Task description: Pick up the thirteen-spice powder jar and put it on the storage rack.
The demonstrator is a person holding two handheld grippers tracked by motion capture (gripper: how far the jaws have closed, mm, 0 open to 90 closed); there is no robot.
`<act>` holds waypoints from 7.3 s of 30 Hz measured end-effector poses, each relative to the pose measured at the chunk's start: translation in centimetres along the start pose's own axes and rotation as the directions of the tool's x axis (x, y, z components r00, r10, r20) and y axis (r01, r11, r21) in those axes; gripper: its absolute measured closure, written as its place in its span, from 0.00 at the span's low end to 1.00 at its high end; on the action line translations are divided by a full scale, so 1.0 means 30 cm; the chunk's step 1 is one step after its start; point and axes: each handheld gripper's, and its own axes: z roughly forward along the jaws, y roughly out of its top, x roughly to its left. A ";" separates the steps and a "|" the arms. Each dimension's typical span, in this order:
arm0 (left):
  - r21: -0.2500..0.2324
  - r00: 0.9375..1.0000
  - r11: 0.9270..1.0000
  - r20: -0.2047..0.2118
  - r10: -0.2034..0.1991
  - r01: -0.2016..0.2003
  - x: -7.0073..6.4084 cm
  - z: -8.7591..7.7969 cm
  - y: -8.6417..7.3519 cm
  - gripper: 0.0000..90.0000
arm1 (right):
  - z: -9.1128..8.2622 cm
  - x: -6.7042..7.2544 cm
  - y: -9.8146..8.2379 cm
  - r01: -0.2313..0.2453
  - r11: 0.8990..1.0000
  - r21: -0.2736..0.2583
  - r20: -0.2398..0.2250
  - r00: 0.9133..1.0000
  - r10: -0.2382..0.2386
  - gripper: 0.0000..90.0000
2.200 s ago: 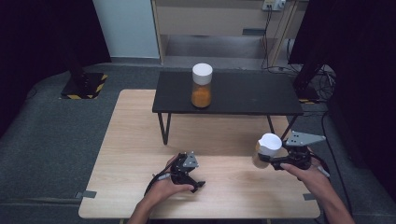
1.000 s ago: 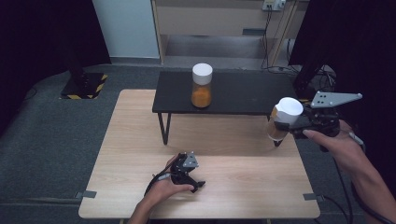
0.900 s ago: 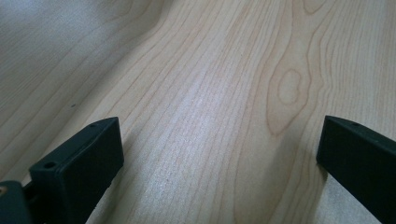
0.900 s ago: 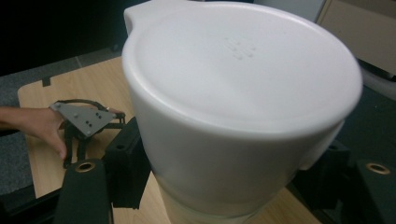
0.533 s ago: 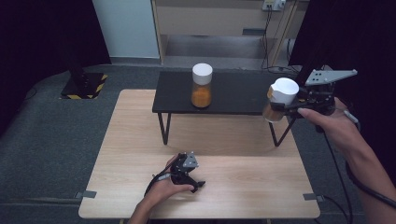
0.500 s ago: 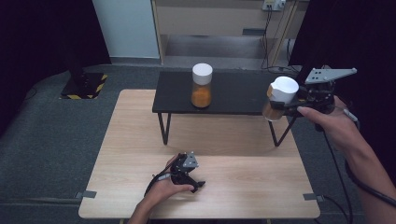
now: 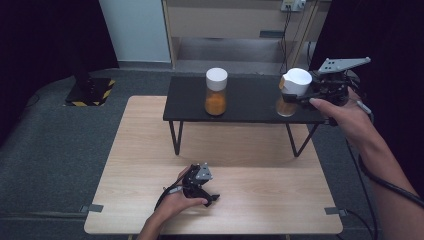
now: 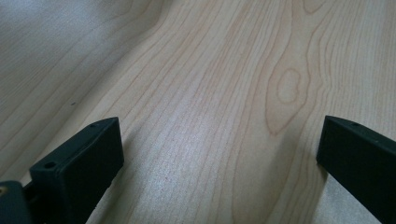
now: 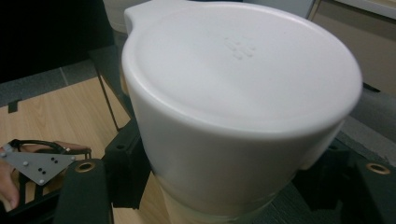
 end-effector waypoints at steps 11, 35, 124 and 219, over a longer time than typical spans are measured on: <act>0.000 1.000 1.000 0.000 -0.001 0.001 0.000 0.000 0.000 0.00 | 0.084 -0.055 -0.028 -0.016 1.000 0.018 -0.004 1.000 0.016 0.35; -0.001 1.000 1.000 -0.002 -0.003 0.003 -0.003 -0.001 -0.002 0.00 | 0.142 -0.098 -0.063 -0.030 0.999 0.044 -0.001 1.000 0.030 0.35; 0.000 1.000 1.000 -0.014 -0.010 0.010 -0.014 -0.004 -0.004 0.00 | 0.036 0.197 -0.307 -0.018 0.991 0.131 -0.042 0.999 0.023 0.07; 0.000 1.000 1.000 -0.015 -0.010 0.010 -0.015 -0.005 -0.004 0.00 | 0.304 0.336 -0.830 -0.166 0.945 0.280 0.131 0.982 0.133 0.04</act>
